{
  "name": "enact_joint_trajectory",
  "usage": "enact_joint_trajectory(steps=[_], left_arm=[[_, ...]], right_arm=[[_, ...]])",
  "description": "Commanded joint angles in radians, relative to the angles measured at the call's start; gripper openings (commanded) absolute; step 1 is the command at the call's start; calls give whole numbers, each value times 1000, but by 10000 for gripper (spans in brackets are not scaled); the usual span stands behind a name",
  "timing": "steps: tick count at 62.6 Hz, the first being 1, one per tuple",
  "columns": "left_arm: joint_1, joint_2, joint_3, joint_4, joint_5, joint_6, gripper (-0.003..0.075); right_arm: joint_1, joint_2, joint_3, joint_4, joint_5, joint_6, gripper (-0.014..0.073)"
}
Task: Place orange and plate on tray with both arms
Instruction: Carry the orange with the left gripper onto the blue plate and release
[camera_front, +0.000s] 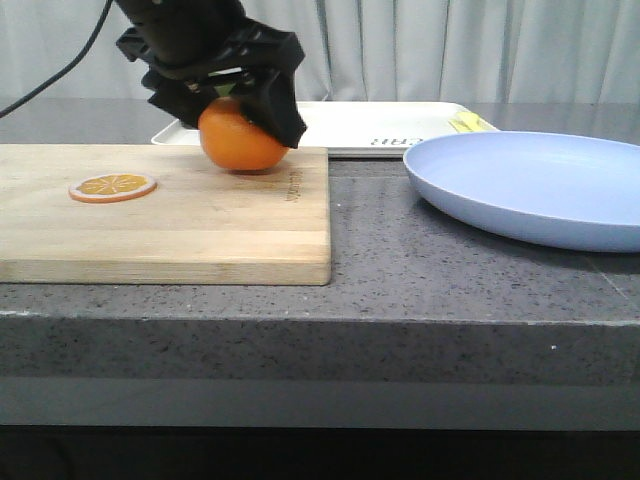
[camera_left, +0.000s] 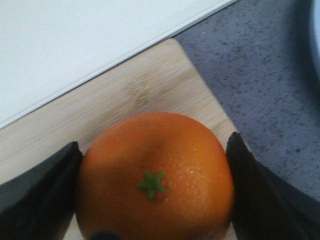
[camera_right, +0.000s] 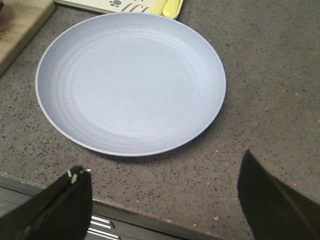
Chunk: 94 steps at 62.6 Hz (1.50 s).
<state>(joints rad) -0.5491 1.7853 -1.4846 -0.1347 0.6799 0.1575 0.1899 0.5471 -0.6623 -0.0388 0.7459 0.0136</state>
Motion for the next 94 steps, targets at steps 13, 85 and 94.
enact_joint_trajectory(steps=[13,85,94], left_arm=[[-163,-32,-185,-12,-46,2,419],[-354,320,-583,-18,-25,-23,642],[-343,237,-583,-12,33,-30,642]], right_arm=[[4,12,-30,-11,-64,-7,604],[4,12,-30,-11,-63,-7,604],[4,12,-30,-11,-65,-7,604]])
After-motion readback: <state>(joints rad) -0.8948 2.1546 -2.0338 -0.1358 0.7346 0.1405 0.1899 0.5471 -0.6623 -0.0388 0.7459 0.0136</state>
